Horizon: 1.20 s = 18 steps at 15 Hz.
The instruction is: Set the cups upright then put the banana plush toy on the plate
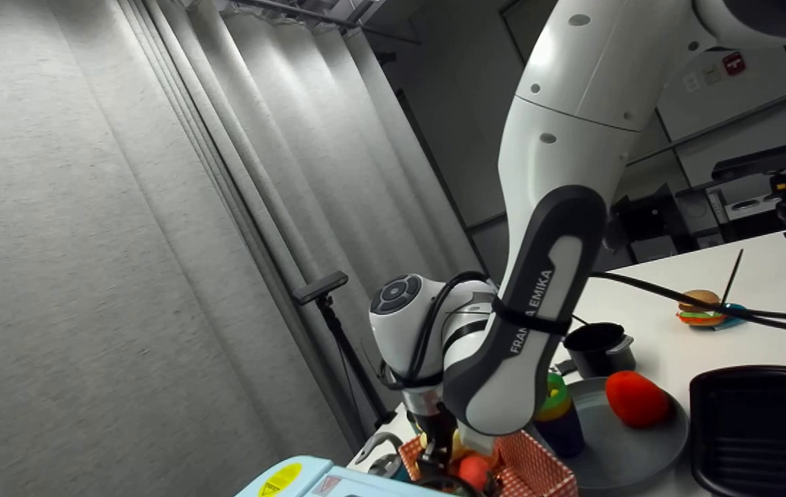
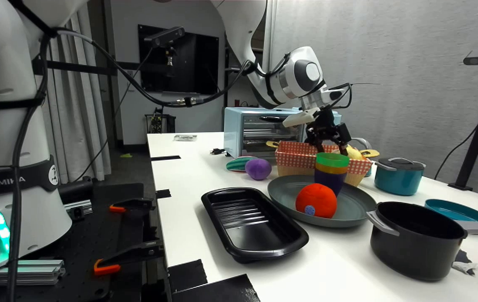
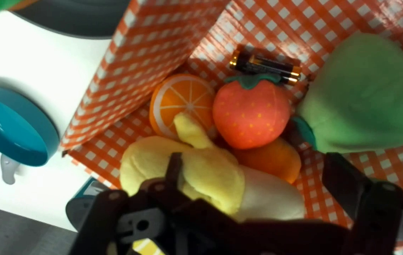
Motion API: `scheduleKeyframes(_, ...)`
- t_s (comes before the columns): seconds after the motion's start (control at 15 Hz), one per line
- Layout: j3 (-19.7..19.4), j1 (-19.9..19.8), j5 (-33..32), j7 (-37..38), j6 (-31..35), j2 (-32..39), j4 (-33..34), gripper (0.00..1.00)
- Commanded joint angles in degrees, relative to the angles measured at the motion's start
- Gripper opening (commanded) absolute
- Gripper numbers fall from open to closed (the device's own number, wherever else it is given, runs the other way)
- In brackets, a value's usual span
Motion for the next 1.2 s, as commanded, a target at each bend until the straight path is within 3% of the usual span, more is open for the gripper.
scheduleKeyframes(0.0, -2.4, 2.9, 1.1, 4.5, -2.5, 0.3, 0.8, 1.00)
scheduleKeyframes(0.47, -5.6, 5.7, -0.5, 11.6, -1.8, -0.5, -3.2, 1.00)
scheduleKeyframes(1.13, -7.2, 3.7, -0.2, 11.5, 1.4, 2.0, -2.3, 1.00)
